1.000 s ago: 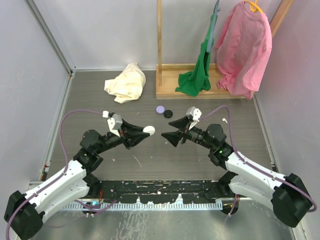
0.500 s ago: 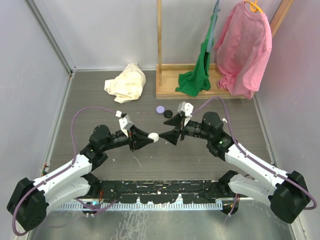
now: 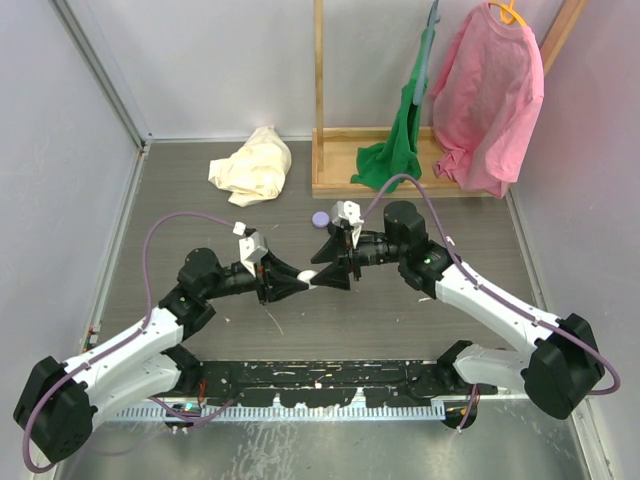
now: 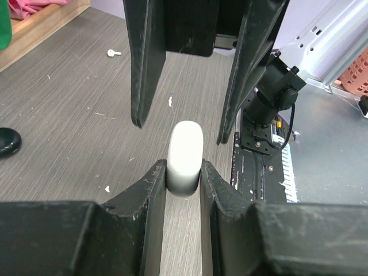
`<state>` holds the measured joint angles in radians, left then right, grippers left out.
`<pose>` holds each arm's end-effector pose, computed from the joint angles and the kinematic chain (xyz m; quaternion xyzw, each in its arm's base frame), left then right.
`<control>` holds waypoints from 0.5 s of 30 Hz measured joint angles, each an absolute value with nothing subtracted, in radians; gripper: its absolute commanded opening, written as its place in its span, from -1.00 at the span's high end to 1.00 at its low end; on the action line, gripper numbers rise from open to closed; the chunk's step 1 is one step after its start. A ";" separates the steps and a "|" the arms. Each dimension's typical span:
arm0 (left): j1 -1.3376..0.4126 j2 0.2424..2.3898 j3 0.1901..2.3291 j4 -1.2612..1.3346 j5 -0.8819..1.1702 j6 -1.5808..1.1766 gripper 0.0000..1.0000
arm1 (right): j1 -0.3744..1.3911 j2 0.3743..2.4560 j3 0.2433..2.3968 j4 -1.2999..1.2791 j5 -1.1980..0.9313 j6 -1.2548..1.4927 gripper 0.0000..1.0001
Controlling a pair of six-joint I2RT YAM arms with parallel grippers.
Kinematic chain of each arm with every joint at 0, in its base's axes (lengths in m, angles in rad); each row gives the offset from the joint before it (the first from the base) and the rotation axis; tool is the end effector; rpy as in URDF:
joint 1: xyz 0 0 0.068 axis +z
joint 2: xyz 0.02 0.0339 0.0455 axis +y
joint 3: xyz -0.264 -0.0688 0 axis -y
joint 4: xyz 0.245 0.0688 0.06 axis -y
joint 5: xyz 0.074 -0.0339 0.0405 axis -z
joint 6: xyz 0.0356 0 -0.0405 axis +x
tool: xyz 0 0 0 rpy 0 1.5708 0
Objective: Insert the wireless bluetooth earbuds into the charging case
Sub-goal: Open the charging case.
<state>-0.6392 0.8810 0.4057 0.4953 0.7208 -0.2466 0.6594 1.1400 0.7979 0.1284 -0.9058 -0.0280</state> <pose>0.1449 -0.1370 0.2604 0.3748 0.5933 -0.5094 0.4980 0.1840 0.1780 0.3074 -0.4945 0.5665 0.4990 0.4307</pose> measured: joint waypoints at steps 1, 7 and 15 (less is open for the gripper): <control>-0.639 0.880 0.406 0.495 0.723 -0.246 0.86 | 0.660 1.148 0.799 0.121 -0.916 -0.029 -0.12; -0.639 0.870 0.406 0.495 0.723 -0.247 0.85 | 0.662 1.176 0.811 0.078 -0.963 -0.033 0.17; -0.639 0.867 0.406 0.496 0.738 -0.250 0.53 | 0.664 1.183 0.827 0.073 -0.990 -0.038 0.74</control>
<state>-0.6392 0.8669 0.4057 0.4957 0.7383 -0.2504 0.6640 1.1828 0.8268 0.0734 -0.9897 -0.0383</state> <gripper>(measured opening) 0.261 0.307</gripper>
